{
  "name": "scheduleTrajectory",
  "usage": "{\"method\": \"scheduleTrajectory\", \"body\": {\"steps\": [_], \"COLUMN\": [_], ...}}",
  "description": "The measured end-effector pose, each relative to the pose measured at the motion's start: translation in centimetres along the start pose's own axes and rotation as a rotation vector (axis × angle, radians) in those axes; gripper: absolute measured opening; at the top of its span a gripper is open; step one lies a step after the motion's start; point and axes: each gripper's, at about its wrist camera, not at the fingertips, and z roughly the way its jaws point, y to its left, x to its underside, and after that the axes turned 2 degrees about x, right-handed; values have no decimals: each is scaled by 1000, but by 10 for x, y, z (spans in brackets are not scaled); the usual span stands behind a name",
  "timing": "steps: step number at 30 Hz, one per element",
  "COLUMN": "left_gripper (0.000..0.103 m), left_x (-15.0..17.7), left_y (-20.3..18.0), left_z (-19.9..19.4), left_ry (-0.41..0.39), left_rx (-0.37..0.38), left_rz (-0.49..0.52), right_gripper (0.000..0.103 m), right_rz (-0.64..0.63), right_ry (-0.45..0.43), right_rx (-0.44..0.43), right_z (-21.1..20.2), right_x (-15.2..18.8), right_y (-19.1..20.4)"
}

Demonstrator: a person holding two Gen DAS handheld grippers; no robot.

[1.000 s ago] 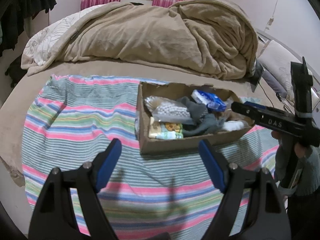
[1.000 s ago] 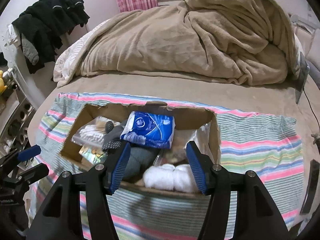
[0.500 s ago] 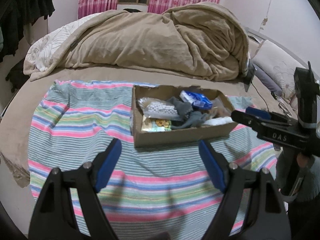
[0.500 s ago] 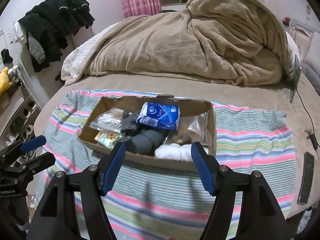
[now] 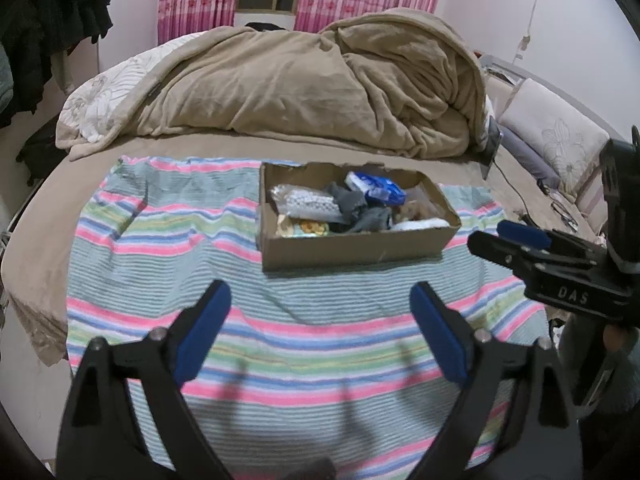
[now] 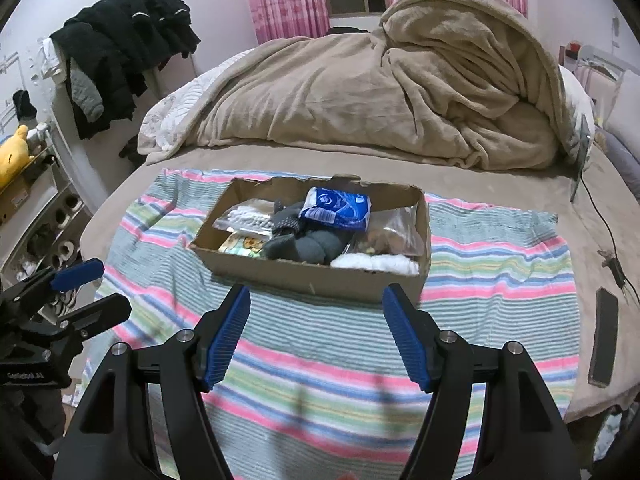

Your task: Organize objects

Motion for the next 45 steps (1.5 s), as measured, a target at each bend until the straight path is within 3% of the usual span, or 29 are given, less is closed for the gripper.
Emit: {"method": "scheduleTrajectory", "body": {"steps": [20,45], "left_gripper": [92,92], "left_x": [30,26], "left_y": [-5,-3], "left_z": [-24,-11], "left_ry": [1,20], "left_rx": [-6,-33], "left_rz": [-18,-1], "right_gripper": [72,72], "right_rz": [12,34], "right_ry": [8,30], "right_rx": [20,11], "right_z": [-37,-22], "right_x": [38,40], "right_y": [6,-2]}}
